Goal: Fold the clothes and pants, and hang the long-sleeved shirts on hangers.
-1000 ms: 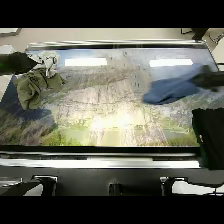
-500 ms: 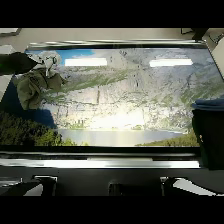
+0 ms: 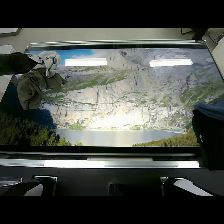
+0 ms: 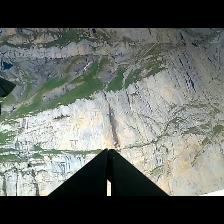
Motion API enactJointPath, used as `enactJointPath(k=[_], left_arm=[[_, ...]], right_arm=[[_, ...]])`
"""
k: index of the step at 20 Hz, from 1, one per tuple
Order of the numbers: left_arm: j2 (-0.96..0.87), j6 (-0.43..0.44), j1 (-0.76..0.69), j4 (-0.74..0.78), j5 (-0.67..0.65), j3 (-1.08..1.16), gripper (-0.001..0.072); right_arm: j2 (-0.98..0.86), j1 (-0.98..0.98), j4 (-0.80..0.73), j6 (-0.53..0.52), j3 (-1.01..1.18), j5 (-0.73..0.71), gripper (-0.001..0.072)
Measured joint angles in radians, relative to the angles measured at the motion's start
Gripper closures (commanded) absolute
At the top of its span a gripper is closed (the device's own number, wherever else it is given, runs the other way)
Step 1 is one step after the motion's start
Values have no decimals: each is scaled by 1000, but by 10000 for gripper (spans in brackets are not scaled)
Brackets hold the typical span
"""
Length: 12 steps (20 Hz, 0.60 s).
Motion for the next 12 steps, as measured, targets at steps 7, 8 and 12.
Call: enactJointPath(k=[7, 8, 12], left_arm=[[-2, 10, 0, 0, 0, 0, 685], [-2, 11, 0, 0, -1, 0, 685], [-2, 11, 0, 0, -1, 0, 685]], right_arm=[[17, -4, -316, 32, -129, 63, 677], [23, -4, -360, 25, -181, 64, 677], [41, -4, -519, 7, -396, 27, 676]])
